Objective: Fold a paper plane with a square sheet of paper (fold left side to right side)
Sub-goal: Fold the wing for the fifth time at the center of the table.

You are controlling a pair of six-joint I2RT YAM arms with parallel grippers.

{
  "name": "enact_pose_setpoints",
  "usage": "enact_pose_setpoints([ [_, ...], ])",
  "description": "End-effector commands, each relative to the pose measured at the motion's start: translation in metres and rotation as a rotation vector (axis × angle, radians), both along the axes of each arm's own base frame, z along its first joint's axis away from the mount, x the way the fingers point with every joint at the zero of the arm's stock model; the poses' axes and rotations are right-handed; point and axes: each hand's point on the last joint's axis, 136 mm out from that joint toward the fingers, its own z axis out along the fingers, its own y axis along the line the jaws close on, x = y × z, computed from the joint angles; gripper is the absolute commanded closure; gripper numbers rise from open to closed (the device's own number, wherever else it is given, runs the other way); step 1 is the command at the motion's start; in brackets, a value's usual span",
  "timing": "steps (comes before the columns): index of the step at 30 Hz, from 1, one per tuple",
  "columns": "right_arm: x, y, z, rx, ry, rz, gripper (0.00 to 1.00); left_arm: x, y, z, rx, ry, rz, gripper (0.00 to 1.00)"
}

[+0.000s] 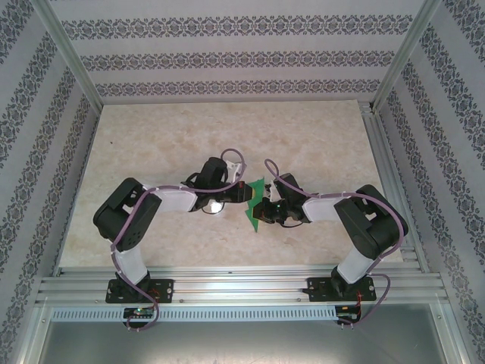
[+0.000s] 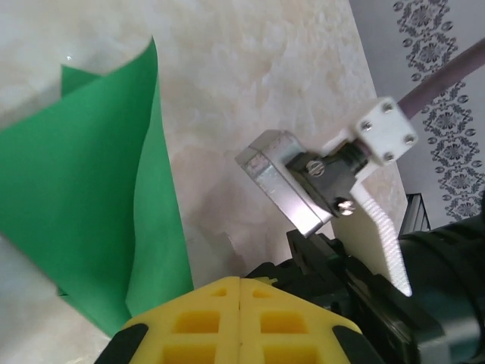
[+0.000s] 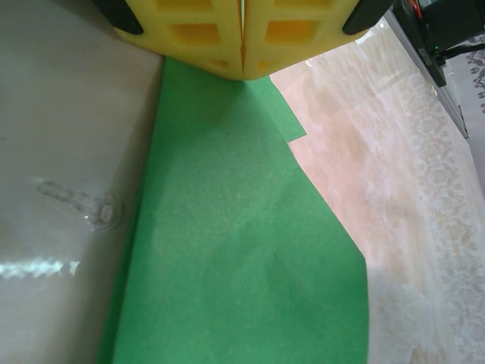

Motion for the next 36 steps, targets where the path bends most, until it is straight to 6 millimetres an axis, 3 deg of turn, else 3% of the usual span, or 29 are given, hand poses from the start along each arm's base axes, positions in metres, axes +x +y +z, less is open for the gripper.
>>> enact_pose_setpoints([
  [1,-0.03,-0.016,-0.038,-0.128,0.117,0.015,0.91,0.008,-0.016,0.002,-0.047,-0.005,-0.013,1.0],
  [7,-0.03,-0.015,-0.038,-0.131,0.115,0.018,0.91,0.01,-0.026,-0.02,-0.001,0.028,-0.007,1.0],
  [15,-0.028,-0.013,-0.035,-0.125,0.105,0.02,0.91,0.007,-0.006,-0.058,0.139,0.072,0.043,1.0],
  [19,-0.017,-0.006,-0.017,-0.087,0.051,0.018,0.9,0.002,0.002,-0.076,0.182,0.1,0.053,1.0],
  [24,0.004,-0.002,0.022,-0.037,-0.039,0.005,0.85,0.0,0.003,-0.09,0.208,0.13,0.053,1.0],
  [29,0.032,-0.028,0.062,-0.047,-0.141,-0.073,0.84,-0.002,0.01,-0.094,0.248,0.143,0.067,1.0],
  [32,0.048,-0.039,0.072,-0.059,-0.177,-0.115,0.88,-0.003,0.013,-0.096,0.262,0.151,0.075,1.0],
  [36,0.057,-0.035,0.062,-0.083,-0.165,-0.123,0.94,-0.004,0.016,-0.098,0.275,0.158,0.087,1.0],
])
